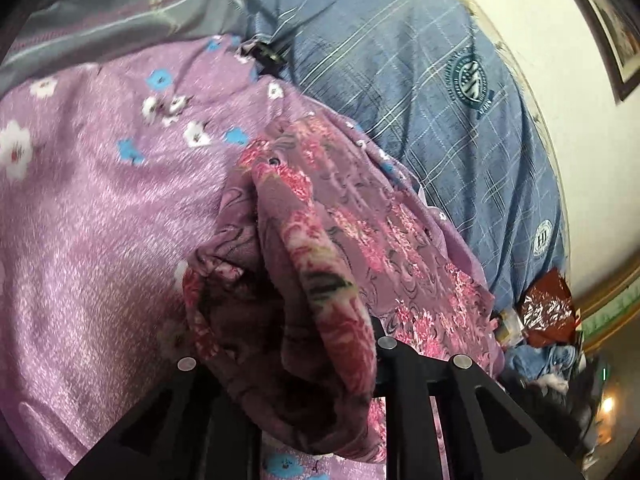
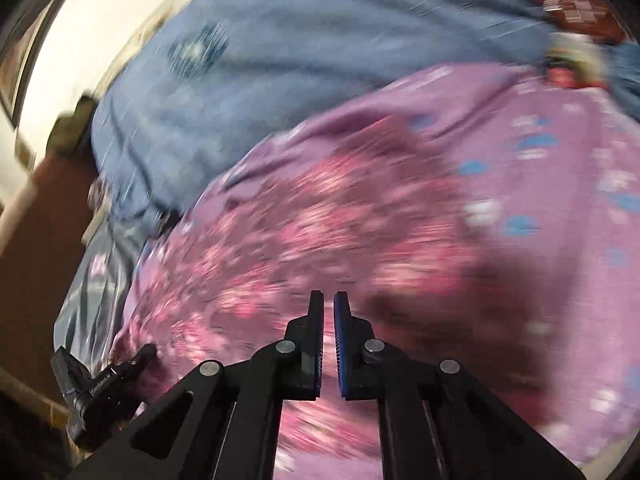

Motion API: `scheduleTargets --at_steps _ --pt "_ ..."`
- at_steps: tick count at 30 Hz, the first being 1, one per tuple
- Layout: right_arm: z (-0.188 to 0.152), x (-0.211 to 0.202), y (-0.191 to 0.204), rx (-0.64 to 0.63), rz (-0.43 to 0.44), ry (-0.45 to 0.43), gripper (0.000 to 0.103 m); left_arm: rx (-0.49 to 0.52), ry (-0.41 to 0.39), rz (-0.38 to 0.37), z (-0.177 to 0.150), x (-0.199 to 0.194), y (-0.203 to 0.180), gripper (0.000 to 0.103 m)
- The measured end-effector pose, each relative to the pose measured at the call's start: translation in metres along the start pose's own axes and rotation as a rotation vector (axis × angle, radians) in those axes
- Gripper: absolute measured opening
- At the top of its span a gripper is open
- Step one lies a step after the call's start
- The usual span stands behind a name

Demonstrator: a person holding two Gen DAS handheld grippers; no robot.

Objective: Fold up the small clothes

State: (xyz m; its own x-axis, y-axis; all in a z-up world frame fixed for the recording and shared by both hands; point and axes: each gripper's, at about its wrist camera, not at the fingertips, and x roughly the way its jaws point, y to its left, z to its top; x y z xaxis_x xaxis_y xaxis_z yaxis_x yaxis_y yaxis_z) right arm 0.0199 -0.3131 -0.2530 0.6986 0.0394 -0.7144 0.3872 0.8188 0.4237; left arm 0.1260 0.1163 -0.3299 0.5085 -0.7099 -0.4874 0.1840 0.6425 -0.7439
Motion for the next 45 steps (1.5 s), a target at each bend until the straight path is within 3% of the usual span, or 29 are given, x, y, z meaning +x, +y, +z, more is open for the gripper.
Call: scheduleTargets --at_steps 4,7,8,9,10,15,19,22,28,37,39,40,42,43,45 --pt "0.010 0.055 0.041 -0.023 0.043 0.080 0.005 -0.022 0.027 -0.008 -0.002 0.003 0.006 0.030" --pt "0.015 0.094 0.051 0.031 0.032 0.154 0.004 -0.036 0.027 -0.013 0.001 0.008 0.011 0.029" --pt "0.012 0.110 0.046 0.049 0.003 0.190 0.000 -0.011 0.018 -0.005 0.003 0.009 0.009 0.021" --pt "0.007 0.122 0.040 0.064 0.021 0.193 0.000 0.011 0.007 0.005 0.004 0.012 0.005 0.018" --pt "0.004 0.122 0.036 0.057 0.067 0.142 0.000 0.030 -0.004 0.008 0.003 0.014 0.000 0.017" --pt "-0.005 0.110 0.033 -0.039 0.110 0.134 0.000 0.115 -0.048 0.014 -0.004 0.010 -0.022 0.011" --pt "-0.003 0.086 0.015 0.041 0.183 0.183 0.008 0.208 -0.049 0.016 -0.008 0.001 -0.046 0.009" --pt "-0.002 0.059 0.001 0.073 0.211 0.147 0.022 0.340 -0.046 0.056 -0.014 -0.003 -0.079 0.009" --pt "0.011 0.031 -0.047 0.144 0.297 0.116 0.024 0.528 -0.013 0.047 -0.034 0.007 -0.157 0.009" --pt "0.033 -0.010 -0.145 0.322 0.317 0.022 0.024 0.770 0.134 -0.014 -0.107 0.084 -0.260 0.009" --pt "0.037 -0.014 -0.161 0.354 0.310 0.009 0.024 0.824 0.194 0.022 -0.126 0.112 -0.269 0.015" --pt "0.040 -0.013 -0.167 0.371 0.317 0.013 0.027 0.842 0.235 0.073 -0.134 0.127 -0.269 0.018" --pt "0.044 -0.010 -0.177 0.423 0.337 0.032 0.045 0.850 0.292 0.133 -0.140 0.142 -0.264 0.021" --pt "0.045 -0.008 -0.181 0.454 0.343 0.043 0.059 0.849 0.297 0.126 -0.140 0.141 -0.263 0.022" --pt "0.047 -0.004 -0.183 0.476 0.354 0.056 0.065 0.859 0.292 0.094 -0.134 0.130 -0.264 0.037"
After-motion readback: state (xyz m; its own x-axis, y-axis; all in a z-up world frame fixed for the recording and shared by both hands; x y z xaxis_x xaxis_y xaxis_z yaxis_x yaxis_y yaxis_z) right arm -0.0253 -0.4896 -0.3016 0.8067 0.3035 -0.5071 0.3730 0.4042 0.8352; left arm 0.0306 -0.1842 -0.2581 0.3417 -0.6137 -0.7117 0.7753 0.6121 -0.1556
